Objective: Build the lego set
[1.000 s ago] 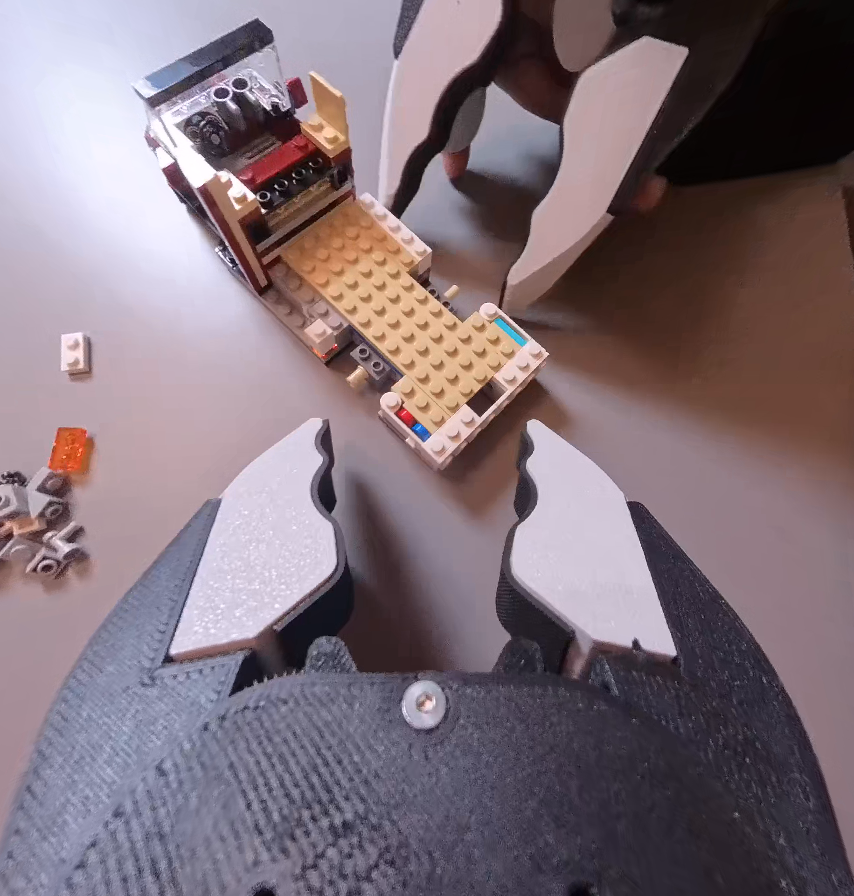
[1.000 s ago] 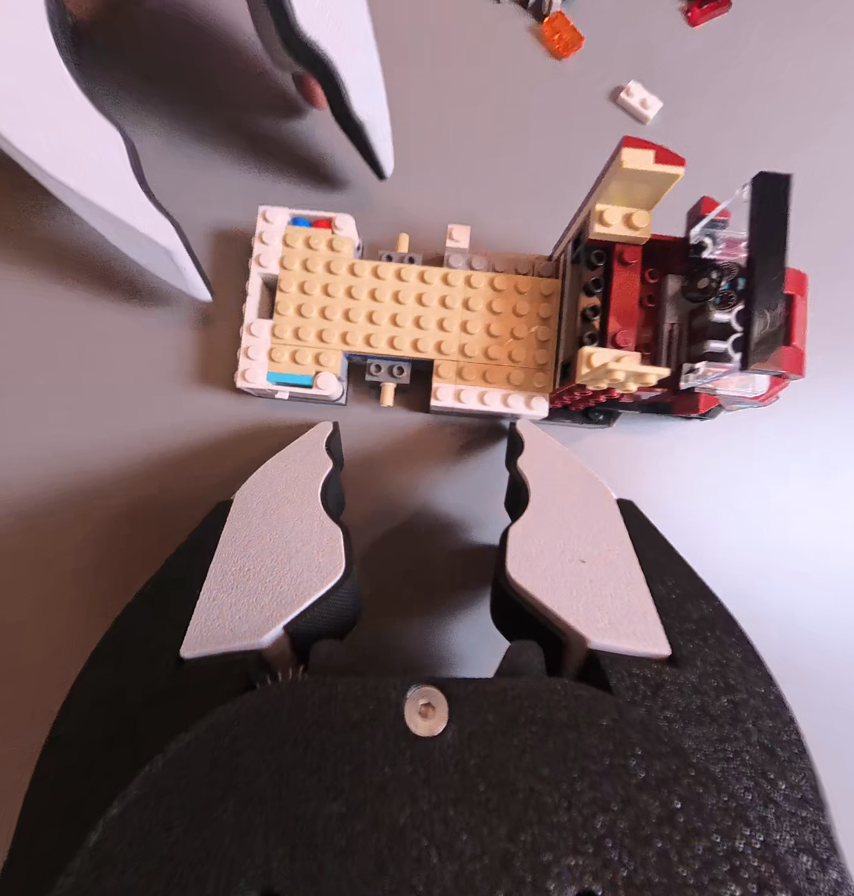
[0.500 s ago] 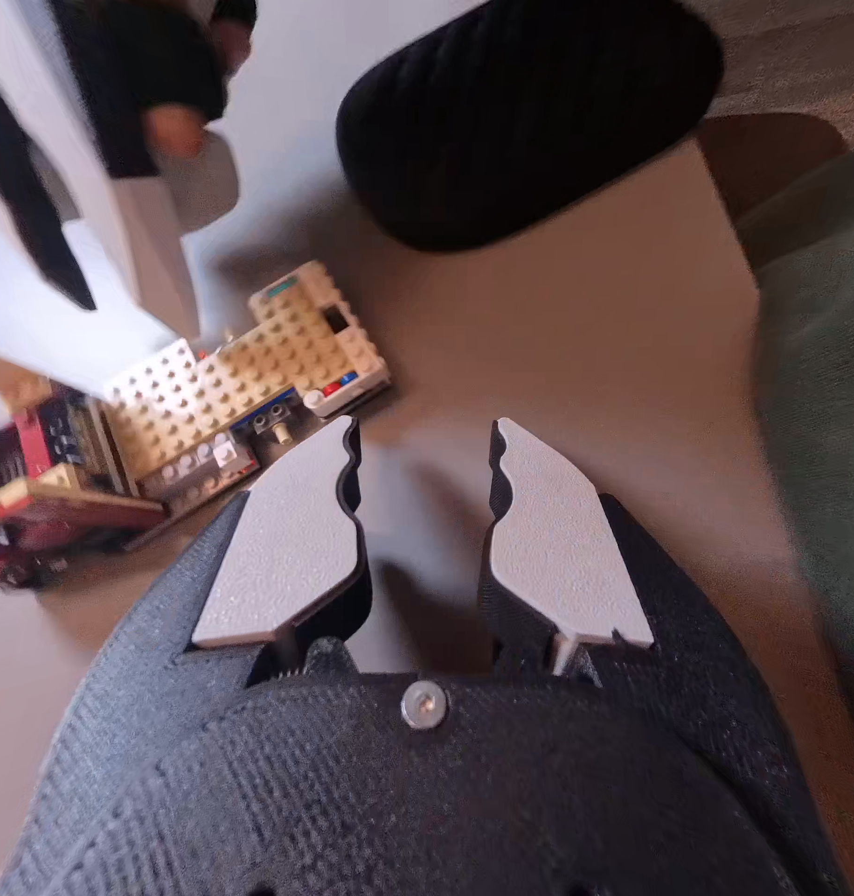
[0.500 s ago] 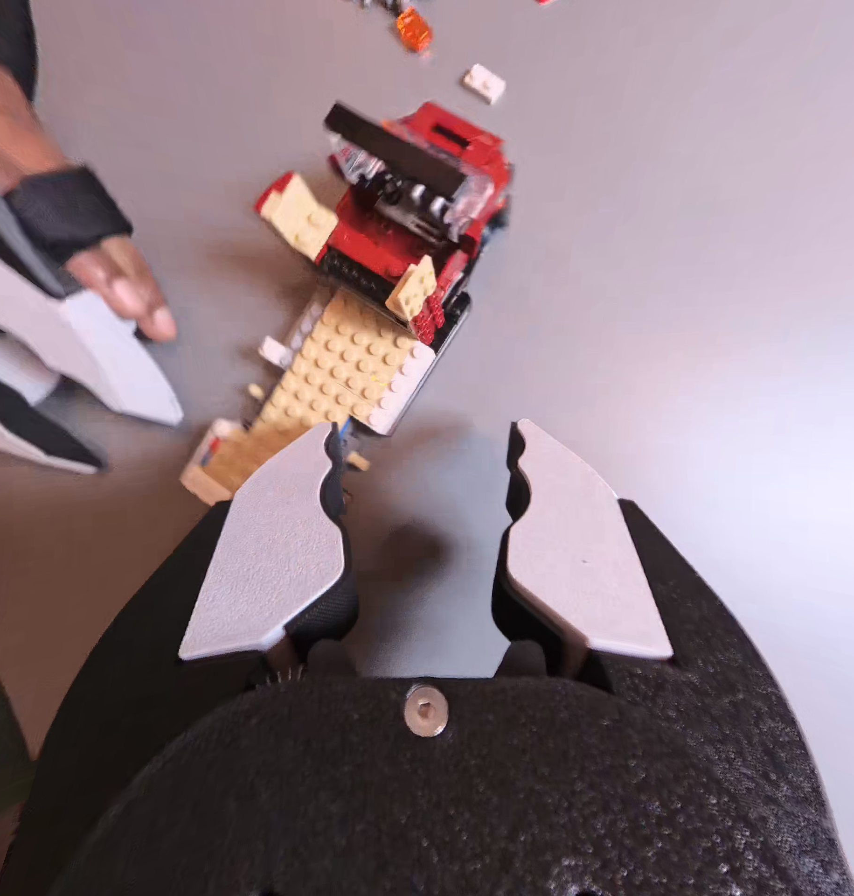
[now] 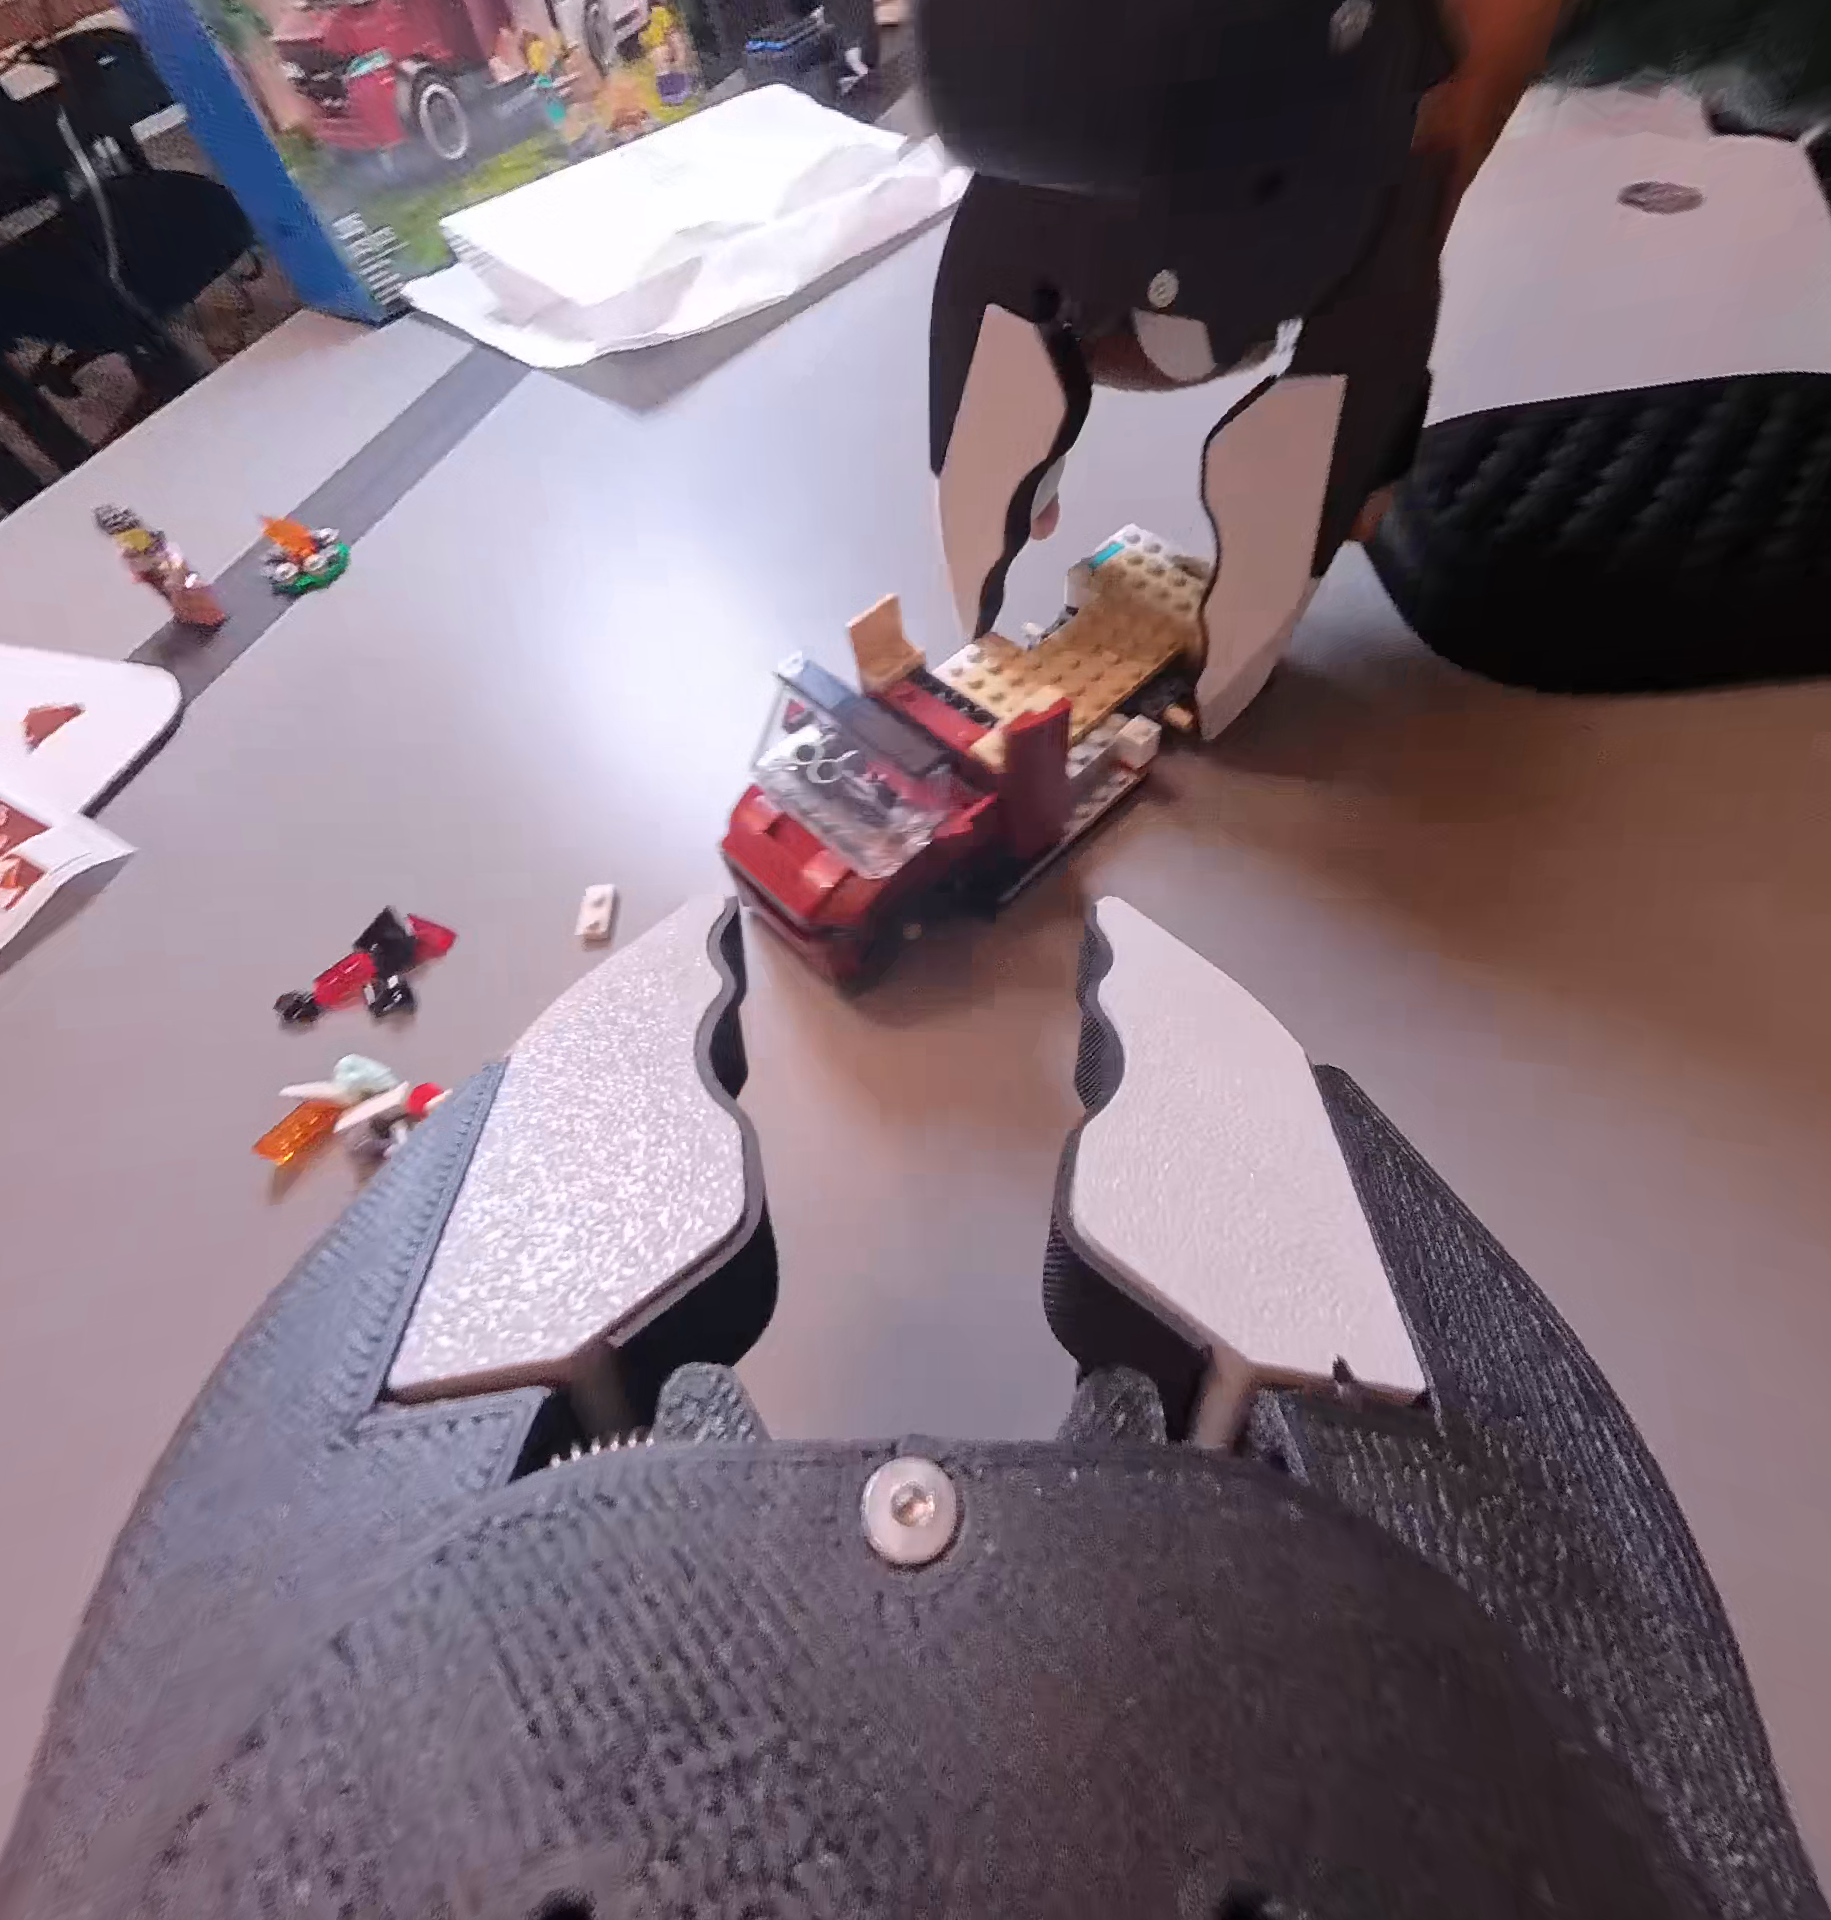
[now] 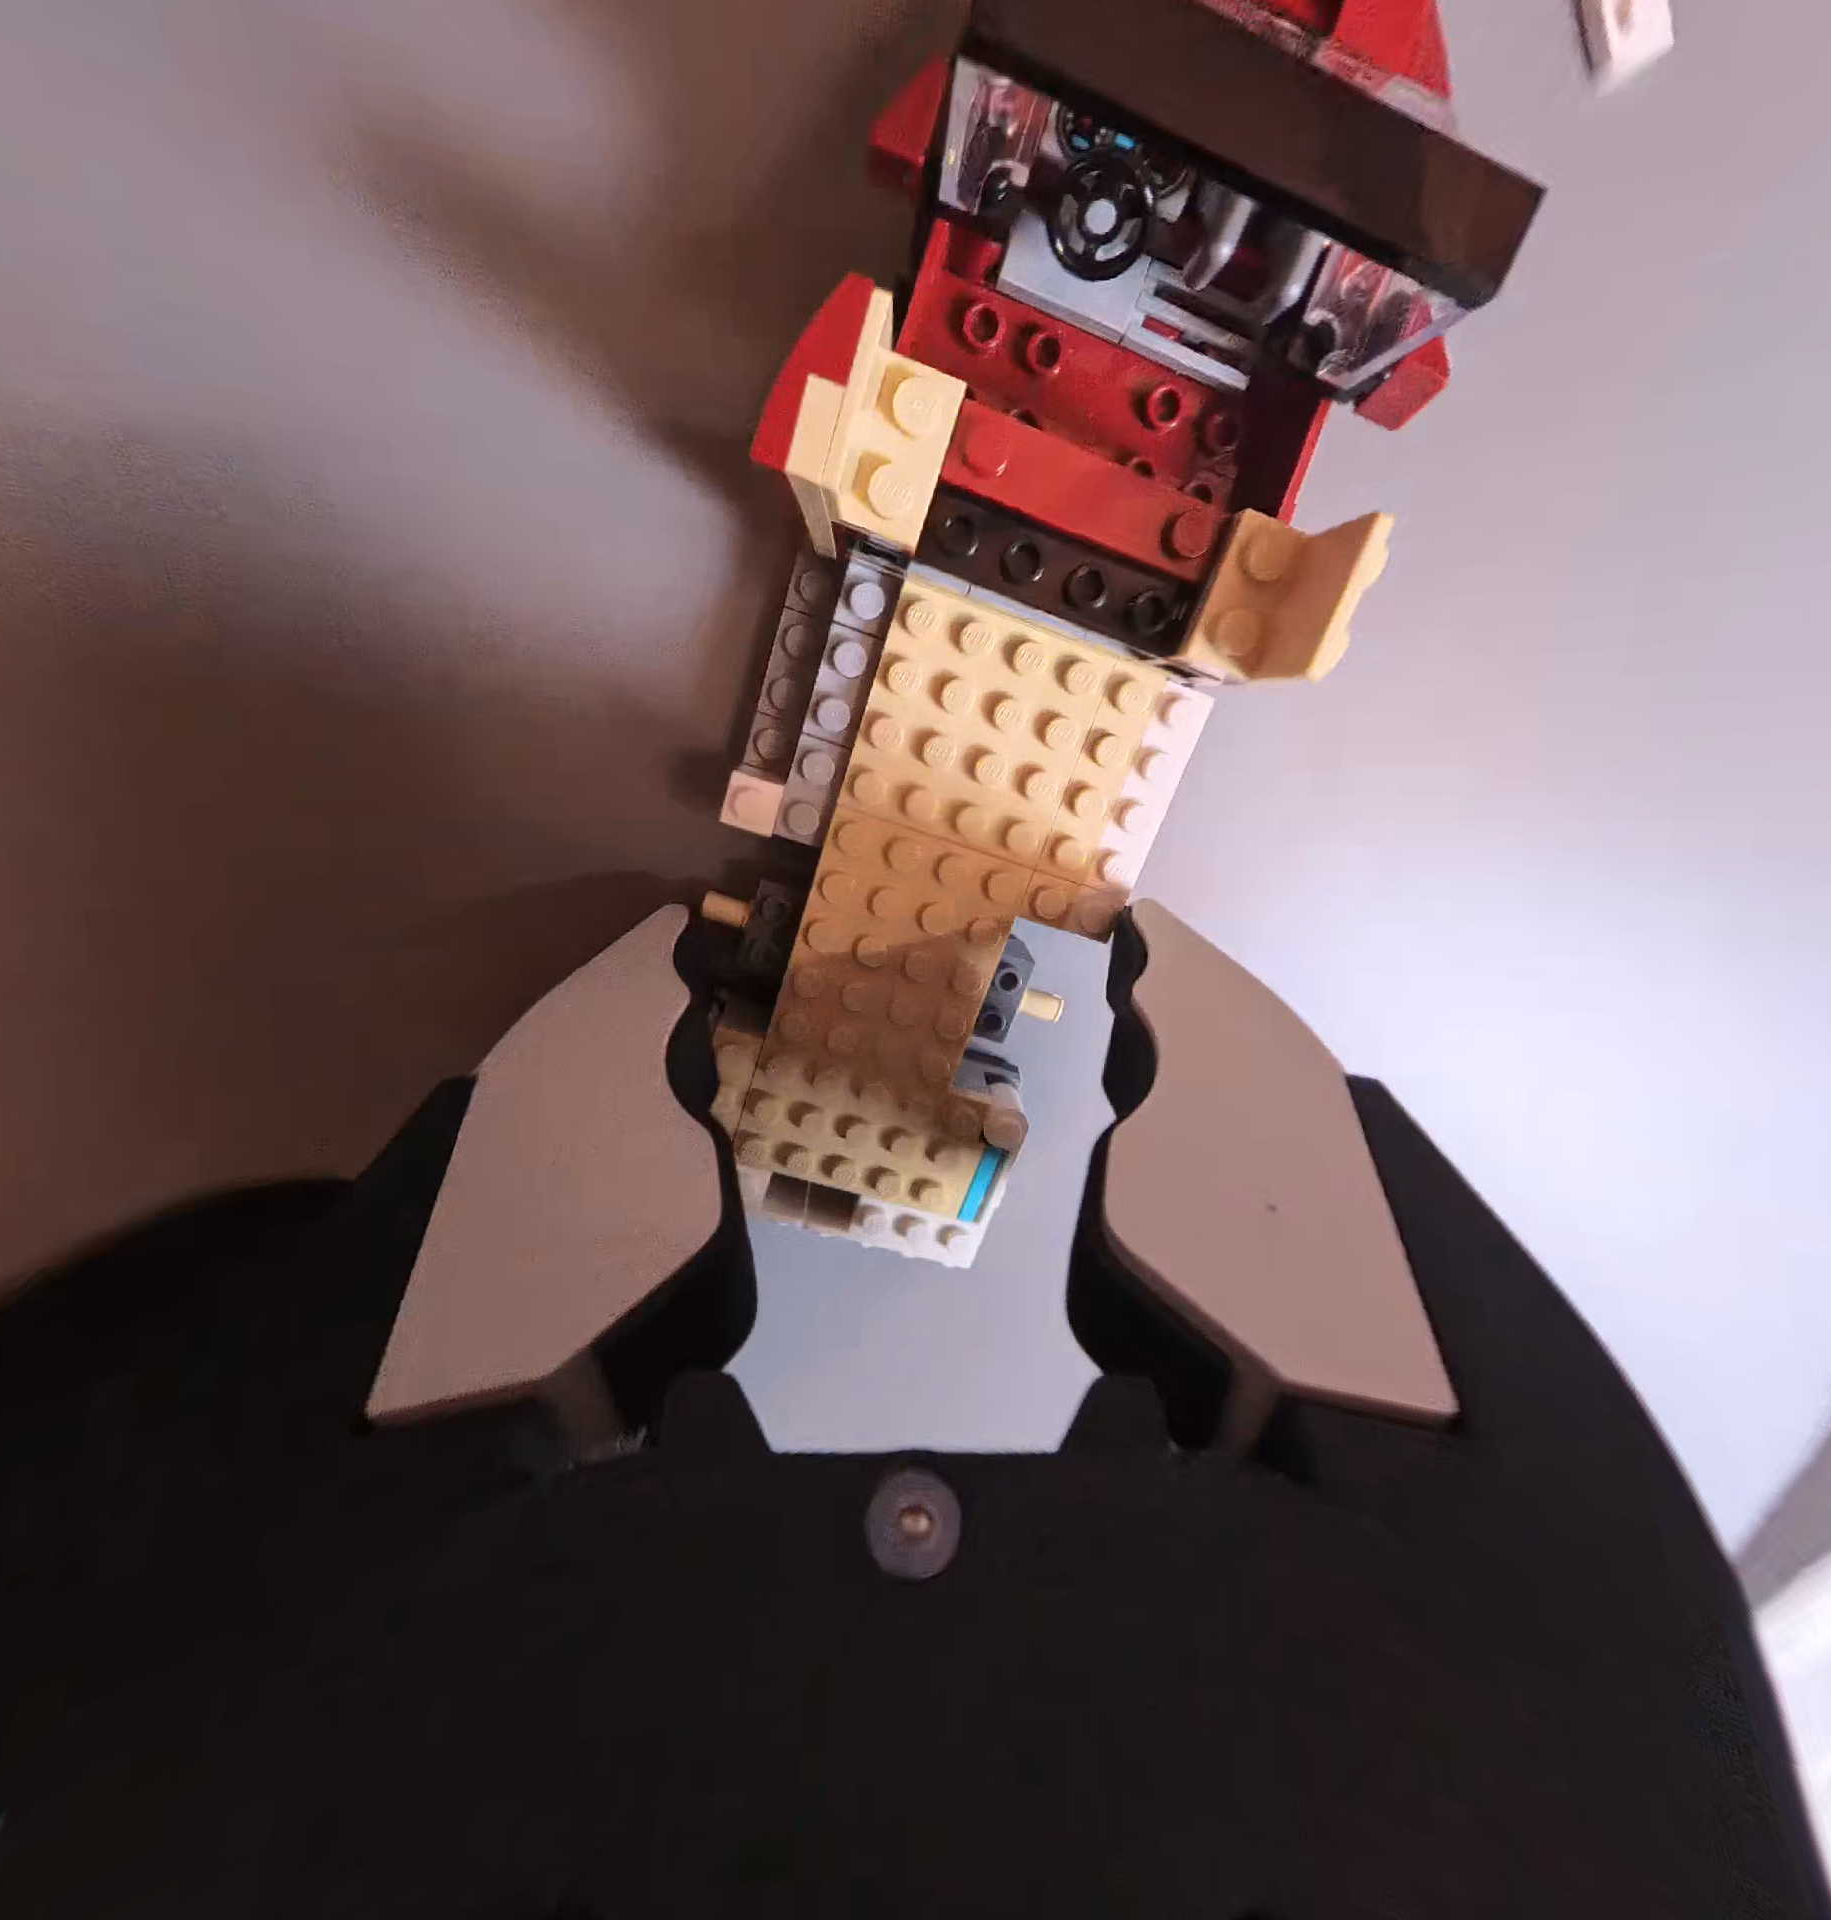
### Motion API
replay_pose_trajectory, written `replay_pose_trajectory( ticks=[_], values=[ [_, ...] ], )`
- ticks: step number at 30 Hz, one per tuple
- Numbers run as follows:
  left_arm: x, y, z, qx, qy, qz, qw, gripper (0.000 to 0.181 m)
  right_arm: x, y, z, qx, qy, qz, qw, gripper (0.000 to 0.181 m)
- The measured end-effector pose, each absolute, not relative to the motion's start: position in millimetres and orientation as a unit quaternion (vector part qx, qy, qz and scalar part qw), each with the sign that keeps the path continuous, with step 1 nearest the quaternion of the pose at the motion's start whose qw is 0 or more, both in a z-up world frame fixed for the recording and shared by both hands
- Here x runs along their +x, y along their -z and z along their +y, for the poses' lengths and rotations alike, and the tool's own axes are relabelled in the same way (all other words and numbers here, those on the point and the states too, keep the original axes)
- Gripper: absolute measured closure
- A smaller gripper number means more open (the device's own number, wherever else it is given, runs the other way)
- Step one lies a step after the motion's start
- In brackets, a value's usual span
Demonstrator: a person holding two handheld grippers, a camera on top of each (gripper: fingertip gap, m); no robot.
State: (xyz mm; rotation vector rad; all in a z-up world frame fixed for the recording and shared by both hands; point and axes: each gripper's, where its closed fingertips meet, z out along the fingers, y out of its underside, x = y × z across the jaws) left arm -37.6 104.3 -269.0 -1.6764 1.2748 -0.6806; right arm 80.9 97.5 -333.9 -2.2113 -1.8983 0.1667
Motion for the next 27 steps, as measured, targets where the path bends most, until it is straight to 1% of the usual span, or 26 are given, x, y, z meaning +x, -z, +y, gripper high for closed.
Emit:
replay_pose_trajectory(
  ticks=[2,6,8,10,12,14,15,17,21,27],
  values=[
    [-44.5,274.9,112.7,-0.688,0.27,0.508,0.442,0.109,78.1,333.6,103.5,-0.695,-0.054,-0.709,0.104,0.108],
    [-41.1,296.8,103.3,-0.694,0.276,0.536,0.393,0.085,65.0,332.2,116.8,-0.605,-0.034,-0.789,0.096,0.109],
    [-39.3,306.1,104.6,-0.694,0.25,0.549,0.393,0.083,59.2,330.5,124.1,-0.568,-0.01,-0.818,0.097,0.11],
    [-37.8,310.1,107.3,-0.693,0.236,0.554,0.395,0.085,56.5,328.0,132.4,-0.555,0.007,-0.826,0.1,0.109],
    [-36.0,311.7,107.4,-0.697,0.245,0.549,0.392,0.092,55.4,324.4,136.0,-0.57,-0.005,-0.815,0.106,0.108],
    [-38.8,314.6,112.3,-0.702,0.23,0.546,0.397,0.106,60.1,325.1,137.5,-0.593,-0.018,-0.798,0.107,0.109],
    [-40.7,315.7,115.2,-0.701,0.218,0.548,0.401,0.115,62.2,326.4,139.1,-0.601,-0.021,-0.791,0.115,0.113],
    [-40.6,315.9,114.4,-0.694,0.217,0.556,0.403,0.123,64.4,328.6,141.7,-0.617,-0.028,-0.776,0.132,0.118],
    [-42.7,316.0,117.5,-0.701,0.209,0.55,0.403,0.123,63.8,329.5,144.9,-0.64,-0.05,-0.75,0.159,0.124],
    [-48.0,315.7,122.8,-0.711,0.203,0.536,0.408,0.123,60.4,328.9,147.0,-0.657,-0.075,-0.726,0.188,0.123]
  ],
)
